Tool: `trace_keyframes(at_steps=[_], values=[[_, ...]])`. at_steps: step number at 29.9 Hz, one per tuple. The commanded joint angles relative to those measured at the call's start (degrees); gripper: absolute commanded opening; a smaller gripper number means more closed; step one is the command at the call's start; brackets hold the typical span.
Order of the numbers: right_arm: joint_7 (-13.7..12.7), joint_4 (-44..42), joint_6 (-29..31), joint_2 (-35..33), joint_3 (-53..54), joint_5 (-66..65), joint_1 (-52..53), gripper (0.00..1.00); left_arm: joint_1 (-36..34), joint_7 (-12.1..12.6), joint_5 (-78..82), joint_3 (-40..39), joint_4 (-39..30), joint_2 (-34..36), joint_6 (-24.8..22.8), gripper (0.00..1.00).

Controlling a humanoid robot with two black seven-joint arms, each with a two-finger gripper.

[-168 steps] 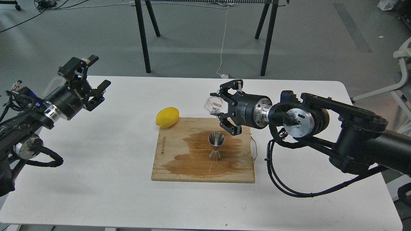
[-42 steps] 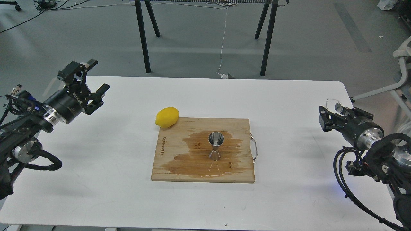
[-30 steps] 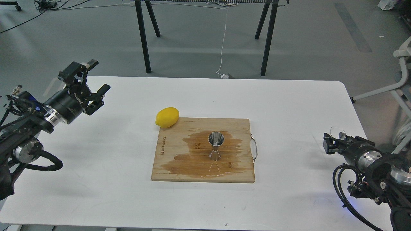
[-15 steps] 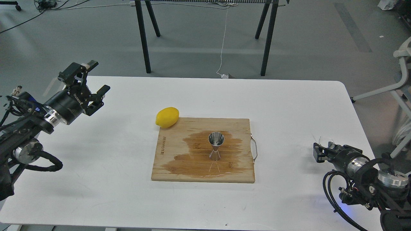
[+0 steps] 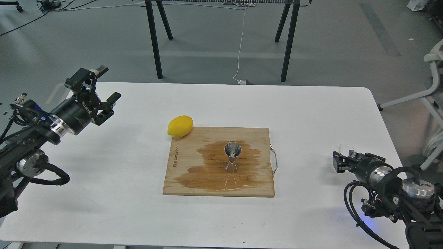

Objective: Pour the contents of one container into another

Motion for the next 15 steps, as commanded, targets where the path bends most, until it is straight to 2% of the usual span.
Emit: trace_keyframes(at_steps=[1,7,11,14,15], values=[[0.0,0.0,-0.2,0.0,0.0,-0.1,0.0,0.60,0.0,0.0,0.0,0.0,0.0,0.0,0.0,0.99],[-0.1,0.0,-0.2,-0.1,0.0,-0.1,0.0,0.67,0.1,0.0,0.0,0.0,0.0,0.0,0.0,0.99],[0.0,0.0,-0.2,0.0,0.0,-0.1,0.0,0.78,0.4,0.0,0.0,0.0,0.0,-0.1,0.0,0.99],[0.0,0.0,-0.2,0.0,0.0,-0.1,0.0,0.94,0.4,0.0,0.0,0.0,0.0,-0.1,0.0,0.99],[0.0,0.1,-0.2,0.1,0.0,-0.1,0.0,0.94,0.4,0.0,0.0,0.0,0.0,-0.1,0.0,0.99]])
